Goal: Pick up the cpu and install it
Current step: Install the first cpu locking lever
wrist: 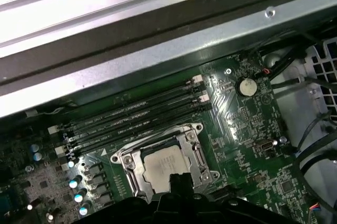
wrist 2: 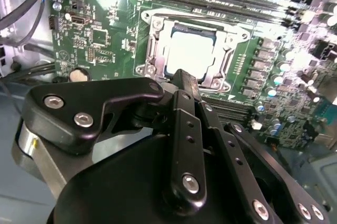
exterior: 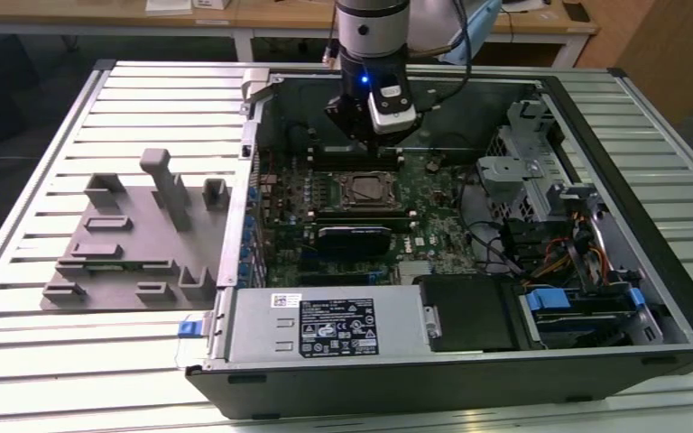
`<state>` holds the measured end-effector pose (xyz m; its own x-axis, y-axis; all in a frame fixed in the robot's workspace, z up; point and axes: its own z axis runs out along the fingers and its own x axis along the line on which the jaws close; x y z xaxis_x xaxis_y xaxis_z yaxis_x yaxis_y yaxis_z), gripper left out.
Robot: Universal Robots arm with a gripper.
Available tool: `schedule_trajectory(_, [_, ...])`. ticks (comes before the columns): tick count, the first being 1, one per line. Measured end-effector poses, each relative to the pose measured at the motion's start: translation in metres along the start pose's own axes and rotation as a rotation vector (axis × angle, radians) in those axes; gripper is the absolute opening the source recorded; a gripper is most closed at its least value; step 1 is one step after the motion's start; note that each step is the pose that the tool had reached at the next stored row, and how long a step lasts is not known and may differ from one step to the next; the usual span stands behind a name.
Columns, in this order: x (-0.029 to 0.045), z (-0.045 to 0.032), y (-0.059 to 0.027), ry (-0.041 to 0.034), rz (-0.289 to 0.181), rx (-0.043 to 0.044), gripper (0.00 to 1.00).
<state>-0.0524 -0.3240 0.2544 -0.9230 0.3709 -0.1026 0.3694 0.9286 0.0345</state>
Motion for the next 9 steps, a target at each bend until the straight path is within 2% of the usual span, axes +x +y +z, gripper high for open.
schedule_trajectory(3, [-0.0006, 0.0004, -0.0013, 0.0032, -0.001, 0.0087, 0.11])
schedule_trajectory(4, [-0.002, 0.0013, -0.0047, 0.0017, -0.002, 0.0234, 0.11])
schedule_trajectory(9, [-0.0026, 0.0017, -0.0064, 0.0007, -0.003, 0.0318, 0.11])
